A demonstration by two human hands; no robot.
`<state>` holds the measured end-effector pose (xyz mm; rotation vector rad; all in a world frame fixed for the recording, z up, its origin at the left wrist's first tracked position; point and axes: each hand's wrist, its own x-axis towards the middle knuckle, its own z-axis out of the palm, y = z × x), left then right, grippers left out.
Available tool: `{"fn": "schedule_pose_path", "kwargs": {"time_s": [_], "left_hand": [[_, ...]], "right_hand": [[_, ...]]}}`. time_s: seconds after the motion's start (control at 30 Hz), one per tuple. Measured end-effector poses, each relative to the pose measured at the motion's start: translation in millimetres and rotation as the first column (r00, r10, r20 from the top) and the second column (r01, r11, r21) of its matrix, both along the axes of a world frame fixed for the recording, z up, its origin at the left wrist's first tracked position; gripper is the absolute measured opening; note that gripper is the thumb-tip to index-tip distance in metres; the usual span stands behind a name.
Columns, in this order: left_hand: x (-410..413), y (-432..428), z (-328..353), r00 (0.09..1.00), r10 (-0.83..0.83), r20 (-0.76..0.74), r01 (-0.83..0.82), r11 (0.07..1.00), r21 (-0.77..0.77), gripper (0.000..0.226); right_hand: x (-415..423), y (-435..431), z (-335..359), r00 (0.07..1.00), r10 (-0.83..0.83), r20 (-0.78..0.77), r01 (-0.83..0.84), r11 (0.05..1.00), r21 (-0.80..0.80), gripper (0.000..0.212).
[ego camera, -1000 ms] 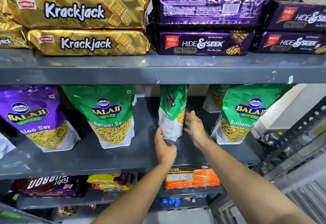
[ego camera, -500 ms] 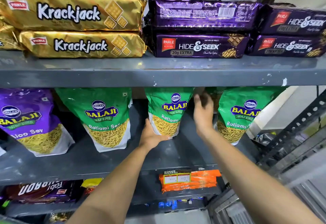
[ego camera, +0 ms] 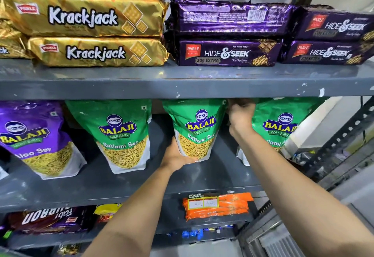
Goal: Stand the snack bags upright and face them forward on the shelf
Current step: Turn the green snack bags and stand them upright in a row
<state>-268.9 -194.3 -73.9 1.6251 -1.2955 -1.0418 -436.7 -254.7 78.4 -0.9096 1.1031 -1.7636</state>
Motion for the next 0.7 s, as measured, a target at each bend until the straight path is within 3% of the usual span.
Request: {"fn": "schedule_pose_path", "kwargs": {"time_s": [0.2,0.3,0.43,0.53,0.6,0.63,0.7], "left_hand": [[-1.9,7.3,-3.6,0.999,0.002,0.044,-0.002,1.0,0.015,0.112],[-5.3,14.8,-5.0,0.999,-0.004,0.042,0.003,0.999,0.035,0.112],[-6.4,23.7,-7.3,0.999,-0.007,0.032,0.006,0.999,0.046,0.112],[-8.9,26.2,-5.3,1.0,-0.02,0.014,0.019,0.998,0.059,0.114],[-11.6,26.6,-3.7,1.0,-0.029,0.008,0.028,0.997,0.067,0.116],[-12.4,26.9,-3.3,1.0,-0.027,0.007,0.027,0.997,0.068,0.116],[-12.8,26.7,-2.9,1.0,-0.022,0.0,0.022,0.997,0.07,0.114]], "right_hand": [[1.8,18.4,-0.3,0.997,-0.006,-0.073,0.008,1.0,0.019,0.029],[-4.3,27.3,-0.3,0.996,-0.006,-0.086,0.006,1.0,0.003,0.016],[-6.9,39.9,2.0,0.989,-0.006,-0.15,0.009,1.0,0.02,0.025],[-11.3,44.2,12.3,0.962,-0.057,-0.268,0.079,0.994,0.07,0.011],[-15.0,47.9,21.5,0.866,-0.125,-0.484,0.154,0.988,0.02,0.016],[-13.5,52.5,26.7,0.766,-0.162,-0.622,0.159,0.985,-0.061,0.022],[-2.8,64.9,39.0,0.431,-0.218,-0.875,0.04,0.974,-0.222,0.041]]}}
